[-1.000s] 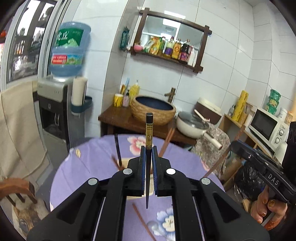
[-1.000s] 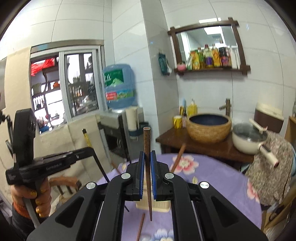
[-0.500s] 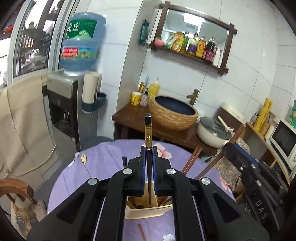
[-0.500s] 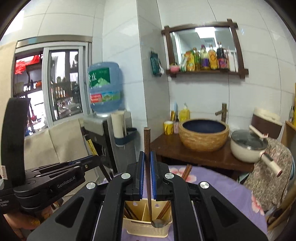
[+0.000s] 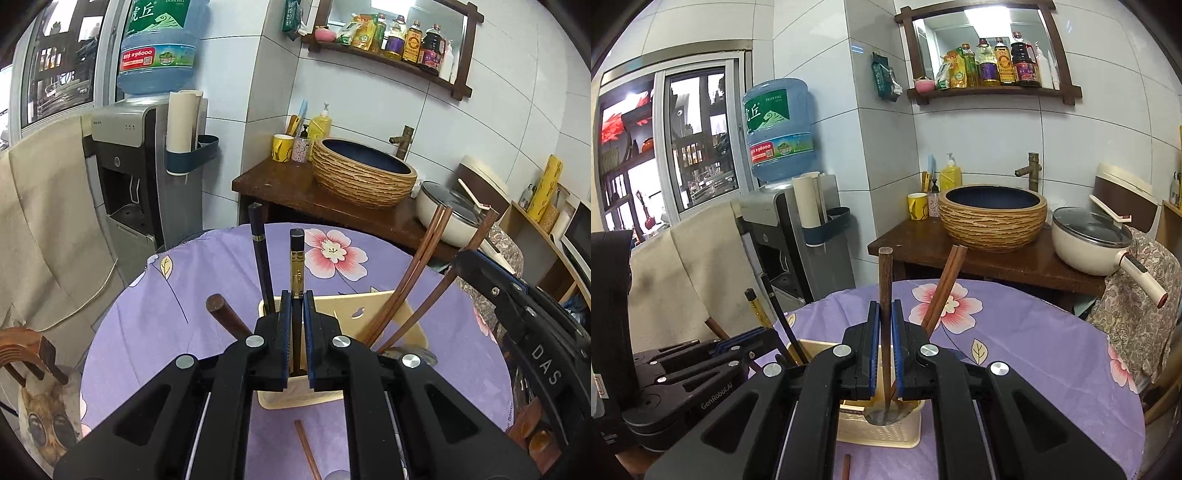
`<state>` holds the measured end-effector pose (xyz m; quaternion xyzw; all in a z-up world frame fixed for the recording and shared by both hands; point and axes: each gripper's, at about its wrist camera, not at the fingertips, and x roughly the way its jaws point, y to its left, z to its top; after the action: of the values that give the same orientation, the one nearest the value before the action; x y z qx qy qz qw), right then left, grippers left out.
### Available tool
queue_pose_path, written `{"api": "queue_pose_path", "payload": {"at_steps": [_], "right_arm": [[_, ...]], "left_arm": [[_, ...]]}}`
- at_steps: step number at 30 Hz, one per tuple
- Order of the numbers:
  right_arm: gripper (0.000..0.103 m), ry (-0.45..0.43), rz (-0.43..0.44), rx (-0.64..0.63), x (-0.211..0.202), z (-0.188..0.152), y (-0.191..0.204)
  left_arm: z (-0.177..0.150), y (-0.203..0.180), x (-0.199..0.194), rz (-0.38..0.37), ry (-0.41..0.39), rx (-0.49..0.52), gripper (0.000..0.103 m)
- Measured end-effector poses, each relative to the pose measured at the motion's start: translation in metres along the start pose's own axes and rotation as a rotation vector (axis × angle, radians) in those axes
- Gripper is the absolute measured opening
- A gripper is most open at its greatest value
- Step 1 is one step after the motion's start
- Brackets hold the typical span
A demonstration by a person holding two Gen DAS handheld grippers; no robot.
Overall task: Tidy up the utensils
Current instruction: 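Lower both chopsticks into the beige holder, then open both tools and withdraw them from the holder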
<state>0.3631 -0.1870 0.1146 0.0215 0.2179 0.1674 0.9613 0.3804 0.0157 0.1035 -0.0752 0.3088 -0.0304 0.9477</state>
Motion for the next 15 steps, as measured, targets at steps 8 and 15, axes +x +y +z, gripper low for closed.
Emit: {"api": "queue_pose_path", "payload": {"at_steps": [8,15], "right_arm": [[0.042,-0.033,0.000,-0.006,-0.036,-0.021,-0.014],[0.055,0.144,0.011,-0.051,-0.046,-0.098,-0.022]], "left_arm": [[-0.027,0.009,-0.041,-0.061,-0.046,-0.016,0.036],[-0.106,0.038,-0.059,-0.050,-0.011,-0.075,0.070]]}}
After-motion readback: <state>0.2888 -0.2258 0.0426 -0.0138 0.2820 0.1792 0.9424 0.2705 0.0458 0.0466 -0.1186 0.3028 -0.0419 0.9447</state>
